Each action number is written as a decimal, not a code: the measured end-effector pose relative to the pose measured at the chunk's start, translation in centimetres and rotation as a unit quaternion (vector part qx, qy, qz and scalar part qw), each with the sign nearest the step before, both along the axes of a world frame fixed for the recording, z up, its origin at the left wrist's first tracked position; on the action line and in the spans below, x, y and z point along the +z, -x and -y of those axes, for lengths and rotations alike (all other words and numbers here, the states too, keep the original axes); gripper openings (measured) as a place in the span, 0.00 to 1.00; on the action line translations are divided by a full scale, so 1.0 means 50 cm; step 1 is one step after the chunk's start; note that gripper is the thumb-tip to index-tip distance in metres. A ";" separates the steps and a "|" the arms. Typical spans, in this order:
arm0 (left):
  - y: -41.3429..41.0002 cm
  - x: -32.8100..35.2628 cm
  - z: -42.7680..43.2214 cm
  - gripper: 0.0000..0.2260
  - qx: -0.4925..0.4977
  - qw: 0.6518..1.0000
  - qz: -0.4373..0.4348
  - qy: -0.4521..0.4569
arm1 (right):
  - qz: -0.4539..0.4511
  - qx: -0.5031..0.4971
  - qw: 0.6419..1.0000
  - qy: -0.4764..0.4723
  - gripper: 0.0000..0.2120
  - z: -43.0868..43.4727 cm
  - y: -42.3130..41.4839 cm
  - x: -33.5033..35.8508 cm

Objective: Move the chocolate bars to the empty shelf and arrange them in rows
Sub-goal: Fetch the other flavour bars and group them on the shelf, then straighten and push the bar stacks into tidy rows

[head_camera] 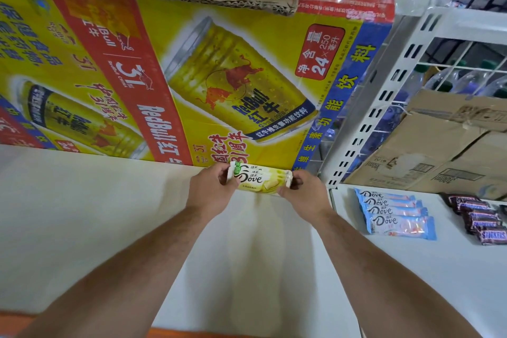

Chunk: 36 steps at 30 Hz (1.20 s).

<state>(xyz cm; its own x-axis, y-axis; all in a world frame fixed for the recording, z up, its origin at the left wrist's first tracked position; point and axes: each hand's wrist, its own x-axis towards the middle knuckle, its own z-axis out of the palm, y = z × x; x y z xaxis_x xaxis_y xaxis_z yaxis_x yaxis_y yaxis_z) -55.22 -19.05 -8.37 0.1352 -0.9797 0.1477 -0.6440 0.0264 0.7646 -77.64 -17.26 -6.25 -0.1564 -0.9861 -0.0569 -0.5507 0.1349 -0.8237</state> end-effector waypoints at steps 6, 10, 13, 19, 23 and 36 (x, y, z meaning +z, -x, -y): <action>0.001 0.006 -0.003 0.11 -0.010 1.000 0.016 -0.004 | -0.014 -0.001 1.000 -0.005 0.11 0.000 -0.002 0.003; -0.003 0.011 -0.008 0.14 -0.019 1.000 -0.009 -0.022 | -0.012 -0.012 1.000 -0.004 0.10 -0.005 -0.005 0.010; -0.008 0.013 -0.014 0.17 -0.029 0.998 -0.058 -0.026 | 0.001 -0.032 0.999 0.001 0.11 -0.022 -0.008 0.015; 0.015 0.003 -0.075 0.17 -0.068 0.968 0.132 0.201 | -0.076 -0.062 0.995 -0.012 0.21 -0.071 -0.004 0.008; 0.068 0.008 -0.130 0.17 -0.183 0.928 0.217 0.241 | -0.296 0.065 0.953 -0.022 0.17 -0.127 0.007 0.012; 0.225 0.011 -0.146 0.18 -0.366 0.884 0.273 0.100 | -0.352 0.095 0.931 0.003 0.15 -0.240 0.116 0.043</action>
